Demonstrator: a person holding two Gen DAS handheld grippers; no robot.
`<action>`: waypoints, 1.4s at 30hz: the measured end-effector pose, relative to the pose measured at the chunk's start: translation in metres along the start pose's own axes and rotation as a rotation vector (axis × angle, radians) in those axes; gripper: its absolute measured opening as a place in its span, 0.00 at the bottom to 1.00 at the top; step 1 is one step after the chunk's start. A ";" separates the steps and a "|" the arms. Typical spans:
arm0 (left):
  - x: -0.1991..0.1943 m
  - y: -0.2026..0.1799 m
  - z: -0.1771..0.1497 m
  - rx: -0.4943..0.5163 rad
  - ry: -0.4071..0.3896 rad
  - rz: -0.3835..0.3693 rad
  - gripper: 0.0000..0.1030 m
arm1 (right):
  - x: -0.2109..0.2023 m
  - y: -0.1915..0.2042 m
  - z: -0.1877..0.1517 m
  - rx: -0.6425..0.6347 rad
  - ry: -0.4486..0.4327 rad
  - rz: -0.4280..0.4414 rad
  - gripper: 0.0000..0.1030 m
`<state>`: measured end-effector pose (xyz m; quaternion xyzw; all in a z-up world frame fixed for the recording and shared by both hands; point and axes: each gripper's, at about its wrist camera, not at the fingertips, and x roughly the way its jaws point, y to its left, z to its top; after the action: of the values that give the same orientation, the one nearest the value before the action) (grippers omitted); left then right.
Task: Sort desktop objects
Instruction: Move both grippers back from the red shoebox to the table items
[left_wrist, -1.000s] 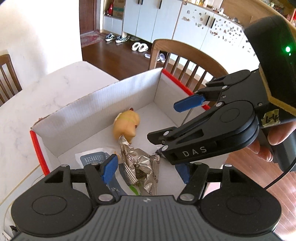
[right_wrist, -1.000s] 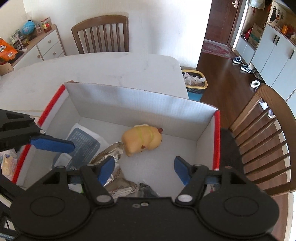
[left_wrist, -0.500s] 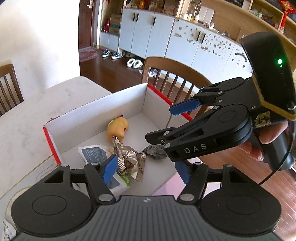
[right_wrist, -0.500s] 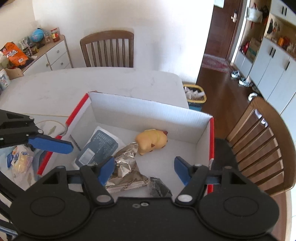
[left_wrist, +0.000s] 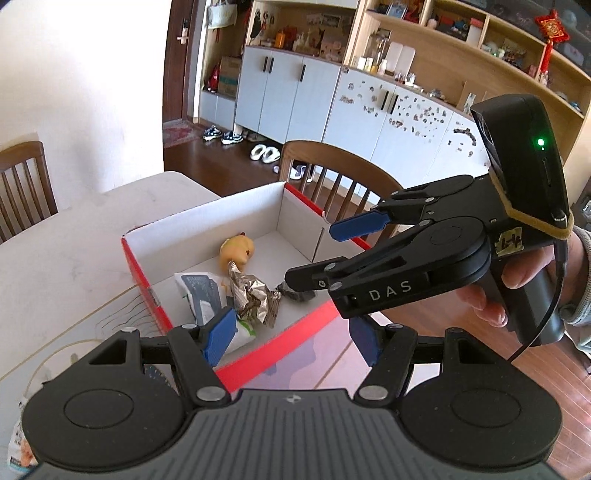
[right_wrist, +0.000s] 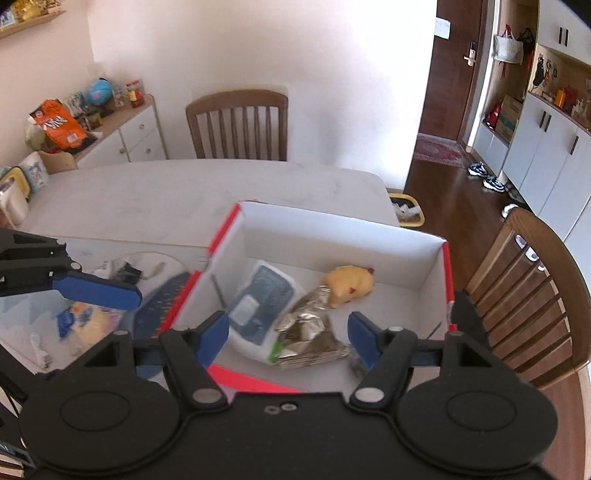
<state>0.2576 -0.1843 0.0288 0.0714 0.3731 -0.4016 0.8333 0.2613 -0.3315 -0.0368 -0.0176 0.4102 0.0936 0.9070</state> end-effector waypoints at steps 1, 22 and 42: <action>-0.005 0.000 -0.003 0.001 -0.005 0.000 0.65 | -0.003 0.004 -0.001 0.002 -0.005 0.004 0.70; -0.103 0.039 -0.084 0.004 -0.077 0.087 0.79 | -0.037 0.103 -0.030 -0.012 -0.089 0.024 0.83; -0.156 0.099 -0.173 -0.080 -0.081 0.220 0.81 | -0.029 0.197 -0.055 -0.079 -0.150 0.061 0.96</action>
<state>0.1691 0.0505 -0.0060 0.0622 0.3448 -0.2951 0.8889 0.1655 -0.1490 -0.0434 -0.0339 0.3376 0.1384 0.9304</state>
